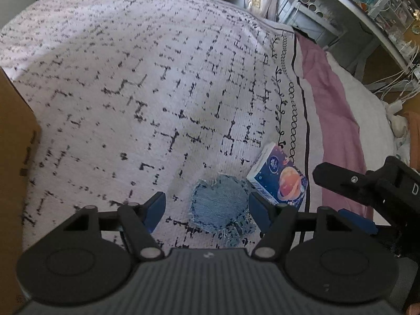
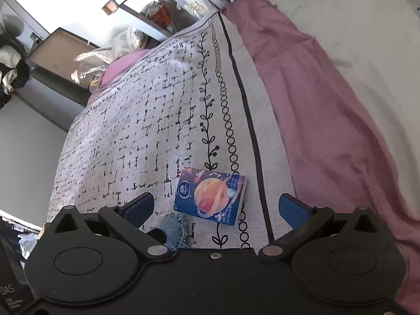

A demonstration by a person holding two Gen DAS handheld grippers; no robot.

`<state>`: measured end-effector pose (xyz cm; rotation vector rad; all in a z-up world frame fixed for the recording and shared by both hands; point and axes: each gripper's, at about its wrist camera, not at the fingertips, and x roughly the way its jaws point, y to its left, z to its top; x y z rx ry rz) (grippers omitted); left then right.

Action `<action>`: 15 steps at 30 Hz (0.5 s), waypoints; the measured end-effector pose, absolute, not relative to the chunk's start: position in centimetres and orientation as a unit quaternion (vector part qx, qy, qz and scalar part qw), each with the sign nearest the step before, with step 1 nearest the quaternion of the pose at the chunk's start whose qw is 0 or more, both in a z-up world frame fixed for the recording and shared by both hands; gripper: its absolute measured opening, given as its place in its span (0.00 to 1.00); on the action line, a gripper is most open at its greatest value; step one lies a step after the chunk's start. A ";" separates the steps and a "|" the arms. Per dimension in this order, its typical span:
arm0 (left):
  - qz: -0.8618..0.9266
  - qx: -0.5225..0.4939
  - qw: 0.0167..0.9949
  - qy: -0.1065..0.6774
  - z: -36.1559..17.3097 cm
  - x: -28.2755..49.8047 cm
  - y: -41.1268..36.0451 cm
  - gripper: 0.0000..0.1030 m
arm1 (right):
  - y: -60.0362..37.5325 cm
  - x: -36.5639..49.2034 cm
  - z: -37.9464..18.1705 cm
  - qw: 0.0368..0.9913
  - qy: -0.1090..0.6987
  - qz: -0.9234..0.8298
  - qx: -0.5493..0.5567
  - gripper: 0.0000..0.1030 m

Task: Organize soft objects
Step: 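Grasp the blue cloth with the left gripper while the right gripper grasps the blue tissue pack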

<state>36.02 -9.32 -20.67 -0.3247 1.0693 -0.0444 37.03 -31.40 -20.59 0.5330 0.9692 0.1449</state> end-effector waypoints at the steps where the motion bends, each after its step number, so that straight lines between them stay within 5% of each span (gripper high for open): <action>1: -0.021 -0.157 0.846 0.509 -20.9 36.1 -9.4 0.67 | -31.3 37.1 -20.8 0.848 0.461 0.070 0.252 0.99; 4: -0.019 -0.154 0.849 0.505 -21.5 36.2 -9.7 0.66 | -30.9 37.4 -21.2 0.846 0.465 0.072 0.249 0.99; 9: -0.017 -0.114 0.854 0.508 -21.7 36.7 -10.6 0.38 | -30.1 38.3 -21.7 0.846 0.470 0.070 0.243 0.99; 15: -0.031 -0.128 0.854 0.504 -21.7 37.0 -10.0 0.32 | -29.2 39.2 -22.6 0.846 0.477 0.065 0.228 0.98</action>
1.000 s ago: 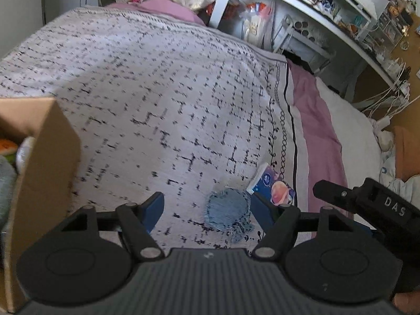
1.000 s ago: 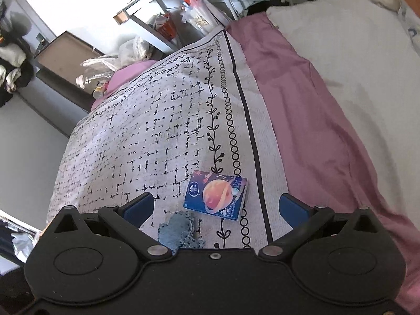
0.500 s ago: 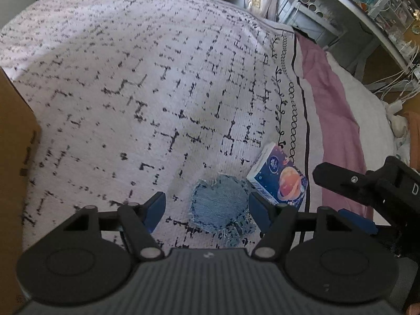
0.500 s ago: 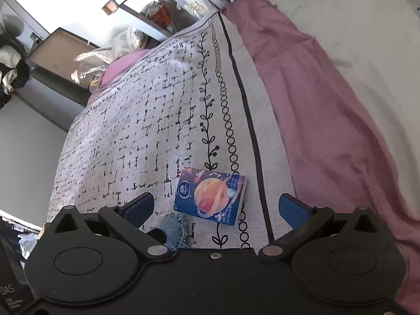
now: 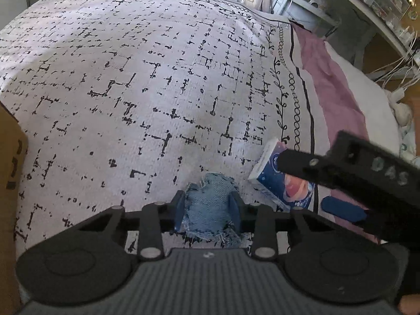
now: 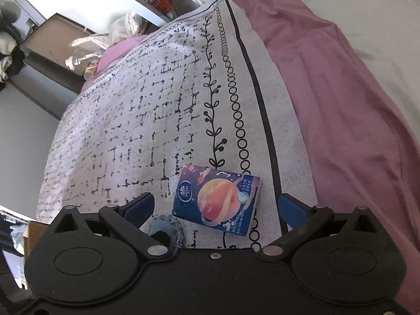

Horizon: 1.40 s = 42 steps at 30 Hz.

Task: Organize soft objects
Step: 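Grasp the blue cloth with the left gripper while the right gripper grasps the blue tissue pack, then carry the cloth with the left gripper while the right gripper carries the tissue pack to the box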

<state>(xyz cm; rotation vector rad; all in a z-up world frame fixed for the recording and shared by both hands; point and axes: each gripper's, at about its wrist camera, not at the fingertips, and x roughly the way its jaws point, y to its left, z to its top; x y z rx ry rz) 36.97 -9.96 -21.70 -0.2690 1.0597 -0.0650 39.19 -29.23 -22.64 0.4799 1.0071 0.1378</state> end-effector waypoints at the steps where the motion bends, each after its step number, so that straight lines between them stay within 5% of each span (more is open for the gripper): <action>1: -0.033 -0.132 0.854 0.503 -21.7 37.0 -9.8 0.32 | -29.2 39.3 -22.8 0.848 0.477 0.060 0.225 0.98; 11: -0.044 -0.152 0.855 0.495 -21.6 37.4 -8.6 0.29 | -27.2 39.9 -23.3 0.868 0.468 0.036 0.161 0.96; 16: -0.040 -0.140 0.855 0.498 -21.3 37.2 -8.5 0.27 | -26.1 39.6 -23.3 0.876 0.467 0.044 0.111 0.76; 30: -0.005 -0.154 0.869 0.471 -17.5 33.0 -5.7 0.08 | -26.1 37.3 -19.7 0.892 0.432 0.070 0.114 0.75; 42: 0.003 -0.157 0.886 0.436 -13.3 29.9 -4.9 0.08 | -25.7 35.5 -17.3 0.903 0.401 0.093 0.120 0.75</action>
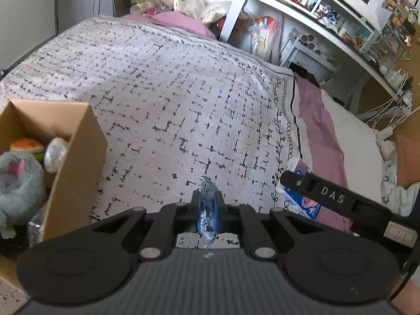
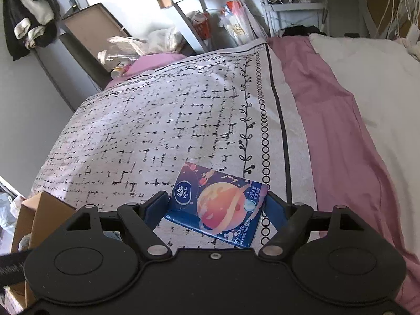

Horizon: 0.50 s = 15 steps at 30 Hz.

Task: Organize soft objects
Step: 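Carry the cloth with the left gripper while the right gripper carries the tissue pack to the box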

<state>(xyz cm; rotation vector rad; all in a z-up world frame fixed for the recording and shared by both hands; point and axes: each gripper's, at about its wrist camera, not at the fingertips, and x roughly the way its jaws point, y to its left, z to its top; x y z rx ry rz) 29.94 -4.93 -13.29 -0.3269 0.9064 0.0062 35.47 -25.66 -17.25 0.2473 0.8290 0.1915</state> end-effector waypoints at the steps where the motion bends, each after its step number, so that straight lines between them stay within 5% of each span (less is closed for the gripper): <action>1: 0.004 -0.157 0.887 0.433 -13.0 29.7 -4.8 0.08 | -25.5 35.4 -17.2 0.904 0.400 0.094 0.118 0.75; 15: 0.033 -0.163 0.904 0.394 -8.8 26.8 -0.4 0.08 | -23.2 33.6 -14.9 0.911 0.381 0.123 0.098 0.75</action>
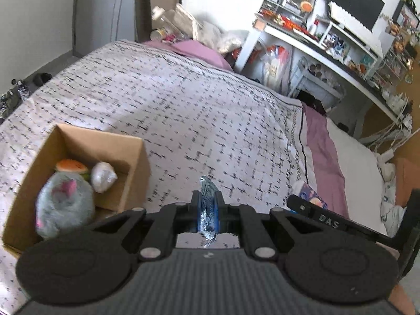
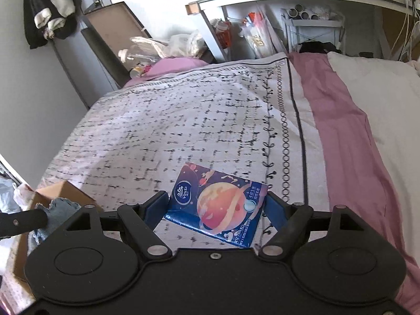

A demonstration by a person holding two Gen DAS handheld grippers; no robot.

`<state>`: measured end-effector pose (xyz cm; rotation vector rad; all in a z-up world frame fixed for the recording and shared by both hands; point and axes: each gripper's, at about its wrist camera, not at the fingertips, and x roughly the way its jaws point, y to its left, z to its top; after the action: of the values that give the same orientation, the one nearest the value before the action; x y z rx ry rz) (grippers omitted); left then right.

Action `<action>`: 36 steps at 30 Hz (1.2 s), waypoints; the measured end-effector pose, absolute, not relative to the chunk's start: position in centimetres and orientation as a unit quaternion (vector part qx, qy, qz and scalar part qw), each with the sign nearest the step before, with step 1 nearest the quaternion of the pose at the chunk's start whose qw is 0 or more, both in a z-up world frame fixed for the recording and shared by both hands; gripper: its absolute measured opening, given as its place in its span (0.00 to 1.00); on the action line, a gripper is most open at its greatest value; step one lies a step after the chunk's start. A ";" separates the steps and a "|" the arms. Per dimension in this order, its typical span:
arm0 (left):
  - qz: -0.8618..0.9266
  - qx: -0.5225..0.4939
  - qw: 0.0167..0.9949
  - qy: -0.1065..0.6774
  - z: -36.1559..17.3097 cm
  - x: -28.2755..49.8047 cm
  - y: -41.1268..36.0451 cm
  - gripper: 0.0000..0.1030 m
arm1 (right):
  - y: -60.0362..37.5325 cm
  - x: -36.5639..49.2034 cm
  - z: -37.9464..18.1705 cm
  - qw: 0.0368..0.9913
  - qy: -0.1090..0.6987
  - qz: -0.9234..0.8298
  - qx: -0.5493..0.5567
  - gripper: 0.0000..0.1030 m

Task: Organize soft objects
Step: 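Carry the cloth with the left gripper while the right gripper carries the tissue pack to the box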

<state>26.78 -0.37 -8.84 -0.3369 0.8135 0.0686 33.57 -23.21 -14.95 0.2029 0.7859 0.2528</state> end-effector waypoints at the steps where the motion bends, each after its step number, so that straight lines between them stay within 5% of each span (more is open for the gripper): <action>1: 0.036 -0.163 0.905 0.391 -8.6 26.6 0.1 0.08 | -23.2 33.5 -14.8 0.909 0.382 0.129 0.106 0.75; 36: 0.060 -0.265 0.886 0.375 -10.9 21.0 14.6 0.09 | -12.4 29.5 -11.1 0.916 0.373 0.134 0.062 0.75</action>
<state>21.03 14.58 -10.93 -0.5515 0.7791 0.1251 29.46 -12.41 -11.07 0.1284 0.7676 0.2754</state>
